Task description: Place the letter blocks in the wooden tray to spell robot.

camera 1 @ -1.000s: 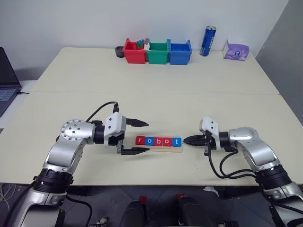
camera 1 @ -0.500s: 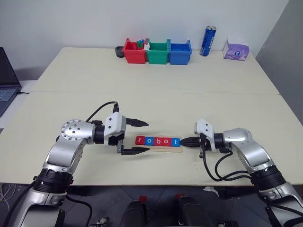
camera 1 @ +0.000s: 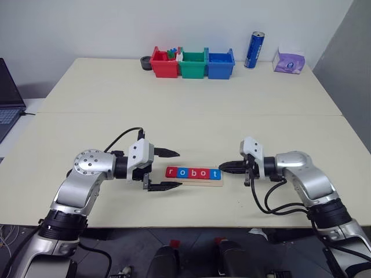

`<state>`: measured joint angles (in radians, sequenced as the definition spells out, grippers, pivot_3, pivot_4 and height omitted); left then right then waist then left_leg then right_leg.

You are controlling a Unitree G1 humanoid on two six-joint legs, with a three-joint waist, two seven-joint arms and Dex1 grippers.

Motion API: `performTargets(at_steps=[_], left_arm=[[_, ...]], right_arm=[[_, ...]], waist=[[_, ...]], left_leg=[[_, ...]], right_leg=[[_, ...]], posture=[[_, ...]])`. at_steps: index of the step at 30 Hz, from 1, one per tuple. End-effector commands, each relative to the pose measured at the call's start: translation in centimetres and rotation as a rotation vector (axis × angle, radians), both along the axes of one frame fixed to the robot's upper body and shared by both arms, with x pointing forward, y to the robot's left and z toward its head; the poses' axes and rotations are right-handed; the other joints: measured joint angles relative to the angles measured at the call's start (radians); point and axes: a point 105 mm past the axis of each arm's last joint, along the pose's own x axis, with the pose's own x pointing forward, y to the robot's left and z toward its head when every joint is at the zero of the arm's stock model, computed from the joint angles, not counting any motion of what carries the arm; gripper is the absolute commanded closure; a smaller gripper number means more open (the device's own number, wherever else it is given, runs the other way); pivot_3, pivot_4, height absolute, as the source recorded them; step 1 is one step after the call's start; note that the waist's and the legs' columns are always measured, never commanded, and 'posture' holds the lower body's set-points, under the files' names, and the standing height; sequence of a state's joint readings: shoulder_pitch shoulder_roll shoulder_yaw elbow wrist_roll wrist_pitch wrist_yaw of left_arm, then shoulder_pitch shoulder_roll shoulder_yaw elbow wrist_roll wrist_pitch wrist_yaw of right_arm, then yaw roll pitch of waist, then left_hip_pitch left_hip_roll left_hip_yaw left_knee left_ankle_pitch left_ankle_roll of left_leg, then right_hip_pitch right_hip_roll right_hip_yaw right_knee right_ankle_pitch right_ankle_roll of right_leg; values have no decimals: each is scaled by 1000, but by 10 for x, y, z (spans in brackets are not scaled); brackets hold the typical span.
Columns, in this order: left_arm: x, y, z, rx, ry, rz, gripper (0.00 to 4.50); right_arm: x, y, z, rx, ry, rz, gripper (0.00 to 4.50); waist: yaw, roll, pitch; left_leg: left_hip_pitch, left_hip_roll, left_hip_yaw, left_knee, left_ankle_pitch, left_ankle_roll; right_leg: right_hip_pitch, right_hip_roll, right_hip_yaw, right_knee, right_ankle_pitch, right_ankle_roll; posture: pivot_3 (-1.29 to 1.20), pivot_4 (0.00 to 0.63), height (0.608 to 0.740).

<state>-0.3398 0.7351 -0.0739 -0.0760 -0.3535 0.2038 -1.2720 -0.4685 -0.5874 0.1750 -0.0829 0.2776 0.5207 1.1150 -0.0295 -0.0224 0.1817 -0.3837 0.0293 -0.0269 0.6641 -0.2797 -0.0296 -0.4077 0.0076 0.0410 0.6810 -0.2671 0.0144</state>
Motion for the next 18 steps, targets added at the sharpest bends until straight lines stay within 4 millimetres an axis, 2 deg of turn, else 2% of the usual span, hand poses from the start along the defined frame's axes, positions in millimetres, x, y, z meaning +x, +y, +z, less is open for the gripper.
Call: performTargets(at_steps=[1,6,9,10,18], left_arm=[[1,10,12,-11,7,78,0],[-6,36,-1,98,109,204,0],[-13,43,-3,129,125,211,0],[-13,45,-2,131,121,216,0],[-13,48,7,125,56,217,0]], right_arm=[[-18,-1,19,26,-21,25,3170],[-34,-5,23,-2,-19,38,1345],[-35,-5,23,-13,-31,30,249],[-36,-4,22,-23,-40,31,40],[-36,-5,16,-40,-40,28,40]], waist=[[0,0,0],[-1,0,0],[-3,0,0],[-2,0,0],[1,0,0]], left_leg=[[0,0,0,0,0,0],[0,0,0,0,0,0],[1,0,0,0,0,0],[1,0,0,0,0,0],[0,0,2,0,0,0]], right_leg=[[0,0,0,0,0,0],[0,0,0,0,0,0],[0,0,0,0,0,0],[0,0,0,0,0,0],[0,0,0,0,0,0]], posture=[[0,150,740],[0,150,740],[0,150,740],[0,150,740],[0,150,740]])
